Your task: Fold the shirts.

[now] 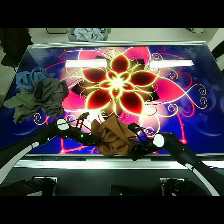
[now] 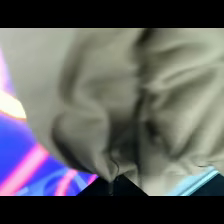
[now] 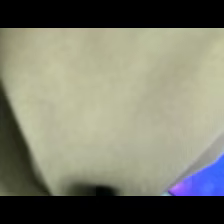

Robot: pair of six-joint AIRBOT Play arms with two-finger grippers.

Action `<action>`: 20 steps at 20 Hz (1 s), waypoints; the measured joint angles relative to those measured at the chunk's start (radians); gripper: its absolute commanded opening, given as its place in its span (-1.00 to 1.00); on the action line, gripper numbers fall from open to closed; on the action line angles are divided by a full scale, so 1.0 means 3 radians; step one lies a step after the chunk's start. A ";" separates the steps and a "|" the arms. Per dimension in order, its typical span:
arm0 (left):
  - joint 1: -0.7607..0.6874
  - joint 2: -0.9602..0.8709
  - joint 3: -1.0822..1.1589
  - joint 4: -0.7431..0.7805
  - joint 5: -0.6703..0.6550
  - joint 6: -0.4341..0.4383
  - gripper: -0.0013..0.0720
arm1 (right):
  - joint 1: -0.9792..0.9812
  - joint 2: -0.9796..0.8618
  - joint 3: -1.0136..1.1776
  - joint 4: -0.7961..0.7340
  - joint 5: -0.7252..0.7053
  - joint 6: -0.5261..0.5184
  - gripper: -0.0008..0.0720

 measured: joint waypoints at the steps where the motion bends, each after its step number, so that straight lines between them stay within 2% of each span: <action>1: 0.0024 0.0051 0.0076 0.0033 -0.0006 0.0042 -0.89 | 0.0014 0.0061 0.0084 -0.0224 0.0061 0.0055 -0.84; 3: 0.0122 0.0210 0.0319 0.0160 -0.0005 0.0085 -0.89 | 0.0037 0.0266 0.0356 -0.0842 0.0278 0.0170 -0.84; 8: 0.0659 0.0872 0.1373 0.0413 -0.0055 0.0114 -0.89 | 0.0045 0.1010 0.1480 -0.2803 0.0670 0.0367 -0.84; 10: 0.0926 0.1172 0.1855 0.0450 -0.0028 0.0071 -0.89 | 0.0047 0.1273 0.1937 -0.3267 0.0724 0.0395 -0.84; 13: 0.1197 0.1591 0.2407 0.0477 0.0107 -0.0020 -0.89 | 0.0048 0.1569 0.2440 -0.3560 0.0771 0.0547 -0.84; 17: 0.1325 0.2033 0.2828 0.0500 0.0384 -0.0095 -0.89 | 0.0048 0.1798 0.2906 -0.3643 0.0779 0.0693 -0.84; 20: 0.1357 0.2215 0.2941 0.0655 0.0567 -0.0140 -0.89 | 0.0048 0.1857 0.3096 -0.3671 0.1061 0.0689 -0.84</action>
